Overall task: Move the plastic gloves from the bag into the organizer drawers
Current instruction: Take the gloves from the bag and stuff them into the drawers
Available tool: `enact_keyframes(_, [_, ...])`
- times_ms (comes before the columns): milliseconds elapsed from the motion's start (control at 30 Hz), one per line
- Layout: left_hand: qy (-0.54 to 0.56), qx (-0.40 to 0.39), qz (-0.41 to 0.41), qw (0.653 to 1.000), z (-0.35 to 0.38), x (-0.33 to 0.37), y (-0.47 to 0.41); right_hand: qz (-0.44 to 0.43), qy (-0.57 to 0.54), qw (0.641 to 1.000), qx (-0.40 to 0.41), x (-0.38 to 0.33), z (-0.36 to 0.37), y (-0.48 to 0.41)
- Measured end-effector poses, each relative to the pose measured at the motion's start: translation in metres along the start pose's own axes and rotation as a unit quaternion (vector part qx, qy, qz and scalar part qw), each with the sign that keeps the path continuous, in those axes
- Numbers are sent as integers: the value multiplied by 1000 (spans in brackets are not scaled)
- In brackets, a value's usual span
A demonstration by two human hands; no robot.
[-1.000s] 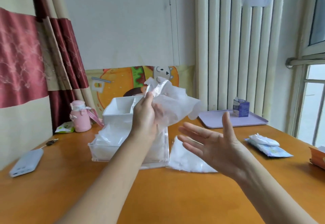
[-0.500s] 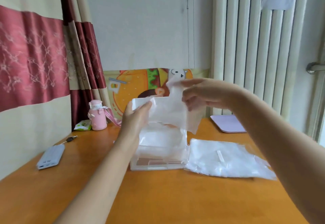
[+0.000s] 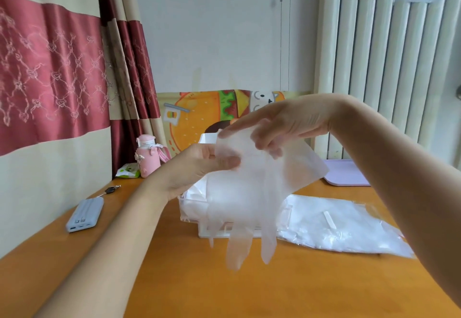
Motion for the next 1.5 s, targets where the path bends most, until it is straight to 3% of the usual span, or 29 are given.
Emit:
enact_keyframes(133, [147,18,-52,988,-15,-9,-6,-6,-98,991,90,25,-14,-8])
enact_keyframes(200, [148,49,-71,985,-28,-7,-12,8,-137,977,163,46,-23,-13])
enact_keyframes(267, [71,100,-77,989,-44,-3,-21,42,-121,964,233,69,-28,-19])
enact_keyframes(367, [-95,169,-94,977,-59,-5,-39,100,6,953,285,96,-20,-26])
enact_keyframes(467, [-181,171,-135,959,-58,-22,-56,129,73,938,314,117,0,-31])
enact_keyframes(667, [-399,240,-115,878,-54,-31,-61,186,169,914,320,138,29,-37])
enact_keyframes(800, [-467,356,-26,809,-43,-6,-38,216,217,900,310,136,39,-37])
enact_keyframes(867, [-434,380,52,815,-29,5,-26,222,227,896,310,135,43,-36])
enact_keyframes(933, [-415,317,72,850,-9,4,-25,229,229,895,306,134,45,-36])
enact_keyframes(1000, [-439,213,37,872,14,-7,-32,239,232,897,290,133,46,-36])
enact_keyframes(1133, [-499,58,-90,860,26,-40,-55,245,240,901,265,130,43,-35])
enact_keyframes(1300, [-494,-27,-124,860,18,-51,-67,178,326,878,302,114,37,-29])
enact_keyframes(1367, [-484,-50,-116,866,18,-51,-69,113,314,895,298,102,41,-32])
enact_keyframes(1500, [-450,-91,-91,884,22,-56,-73,121,252,950,139,103,63,-49])
Point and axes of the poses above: each hand's wrist, its own y-axis away from the middle knuckle, its own z-axis out of the palm, x = y × z, the point moved 4 cm from there along -y, towards the middle knuckle, and after that the axes turned 11 degrees about -z, right-handed, at the moved point
